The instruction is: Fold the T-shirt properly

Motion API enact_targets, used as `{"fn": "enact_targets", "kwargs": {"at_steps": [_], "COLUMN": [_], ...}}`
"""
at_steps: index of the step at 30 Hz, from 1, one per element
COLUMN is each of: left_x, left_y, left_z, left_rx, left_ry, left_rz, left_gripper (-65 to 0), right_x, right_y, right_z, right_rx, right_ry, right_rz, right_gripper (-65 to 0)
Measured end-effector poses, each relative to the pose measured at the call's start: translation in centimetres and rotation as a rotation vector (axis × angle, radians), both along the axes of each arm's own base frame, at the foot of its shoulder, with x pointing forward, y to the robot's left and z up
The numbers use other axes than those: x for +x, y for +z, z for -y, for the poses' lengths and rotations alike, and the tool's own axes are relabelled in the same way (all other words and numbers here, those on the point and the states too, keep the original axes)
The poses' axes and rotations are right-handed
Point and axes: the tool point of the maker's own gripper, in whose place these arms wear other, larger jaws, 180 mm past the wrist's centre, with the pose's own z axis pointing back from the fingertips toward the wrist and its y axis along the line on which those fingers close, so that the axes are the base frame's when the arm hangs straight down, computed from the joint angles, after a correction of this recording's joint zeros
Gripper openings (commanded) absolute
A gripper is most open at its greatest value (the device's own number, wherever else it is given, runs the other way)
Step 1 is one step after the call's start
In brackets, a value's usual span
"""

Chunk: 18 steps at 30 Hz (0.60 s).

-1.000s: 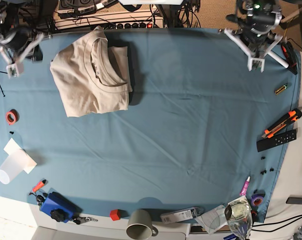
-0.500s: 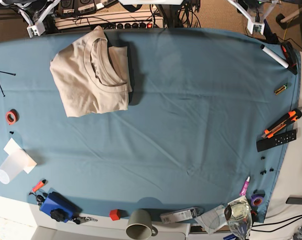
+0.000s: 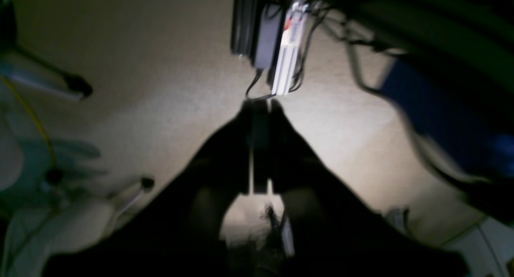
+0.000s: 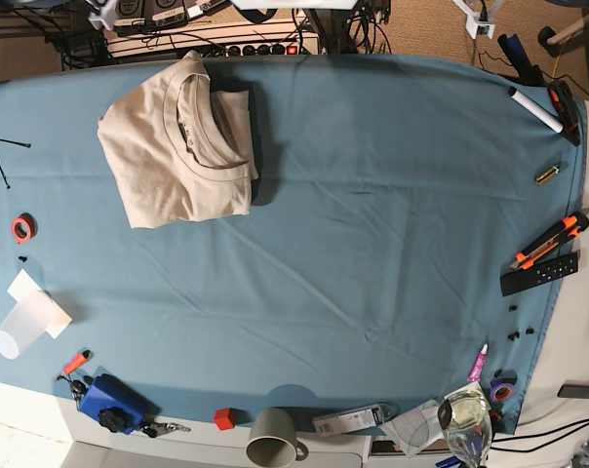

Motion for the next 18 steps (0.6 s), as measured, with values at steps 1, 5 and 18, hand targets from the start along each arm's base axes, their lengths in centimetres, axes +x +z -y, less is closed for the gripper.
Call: {"fn": "enact_targets", "kwargs": {"at_steps": [1,5,18], "left_x": [-0.6,-1.0,3.9], "left_y": [-1.1,-5.3,-12.4], "left_z": [-0.2,-0.1,-0.1], "left_rx": [0.004,0.001,0.073], "left_ry": [0.005,0.038,-0.021], "left_rz": [-0.029,-0.086,0.138], "left_gripper": [-65.0,-65.0,-65.0], "right_x": [0.1,0.9,9.3], "right_y": [-1.1,-4.7,-9.8], "right_z": [-0.3,-1.8,-4.6], "right_rx": [0.0,0.007,-0.05], "right_ry": [0.004,0.04,0.357], "right_rz": [-0.006,-0.007,0.346], "right_gripper": [-65.0,-65.0,-65.0]}}
